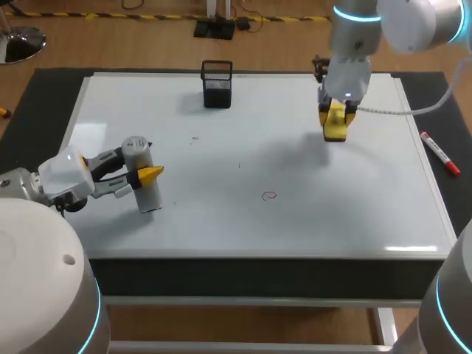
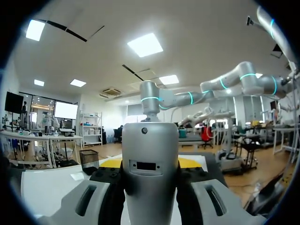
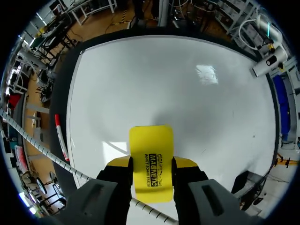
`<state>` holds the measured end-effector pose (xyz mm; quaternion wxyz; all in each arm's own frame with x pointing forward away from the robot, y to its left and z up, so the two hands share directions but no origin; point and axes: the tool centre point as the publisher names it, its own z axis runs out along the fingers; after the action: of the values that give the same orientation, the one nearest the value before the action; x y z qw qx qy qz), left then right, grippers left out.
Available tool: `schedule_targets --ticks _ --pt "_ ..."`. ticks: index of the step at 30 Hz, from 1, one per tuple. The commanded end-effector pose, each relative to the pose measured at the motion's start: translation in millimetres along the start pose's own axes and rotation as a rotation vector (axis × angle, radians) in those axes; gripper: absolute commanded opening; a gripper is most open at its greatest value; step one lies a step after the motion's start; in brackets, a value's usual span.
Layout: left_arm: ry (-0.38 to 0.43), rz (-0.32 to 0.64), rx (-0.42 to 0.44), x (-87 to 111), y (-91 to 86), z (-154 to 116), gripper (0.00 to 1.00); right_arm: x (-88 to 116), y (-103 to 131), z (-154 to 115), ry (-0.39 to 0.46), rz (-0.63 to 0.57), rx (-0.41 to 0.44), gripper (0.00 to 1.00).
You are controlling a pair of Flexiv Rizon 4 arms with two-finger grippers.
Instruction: Pick up the inspection probe, press it on each red-marked spot on the whiteboard one by one, put down the probe, pick up the eraser, and wipe off all the red marks.
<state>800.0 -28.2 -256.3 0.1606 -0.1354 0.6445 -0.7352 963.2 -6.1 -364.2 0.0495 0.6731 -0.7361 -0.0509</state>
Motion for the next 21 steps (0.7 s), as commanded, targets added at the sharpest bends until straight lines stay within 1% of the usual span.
schedule_targets --ticks 1,6,10,12,16,17,19,21 --pt "-0.002 0.001 0.003 0.3 0.1 0 0.00 -8 52 4 0.013 -0.060 0.079 0.00" --pt "-0.002 0.001 0.003 0.3 0.1 0 0.00 -26 90 4 -0.008 -0.130 0.065 0.00" --pt "-0.002 0.001 0.003 0.3 0.1 0 0.00 -42 113 -1 -0.017 -0.184 0.082 0.00" --pt "-0.002 0.001 0.003 0.3 0.1 0 0.00 -51 122 -2 -0.028 -0.208 0.078 0.00" --pt "-0.002 0.001 0.003 0.3 0.1 0 0.00 -73 138 2 -0.016 -0.268 0.092 0.00" --pt "-0.002 0.001 0.003 0.3 0.1 0 0.00 -79 142 4 -0.003 -0.287 0.108 0.00" --pt "-0.002 0.001 0.003 0.3 0.1 0 0.00 -89 147 8 -0.004 -0.312 0.101 0.00" --pt "-0.002 0.001 0.003 0.3 0.1 0 0.00 -99 152 11 0.014 -0.342 0.116 0.00"
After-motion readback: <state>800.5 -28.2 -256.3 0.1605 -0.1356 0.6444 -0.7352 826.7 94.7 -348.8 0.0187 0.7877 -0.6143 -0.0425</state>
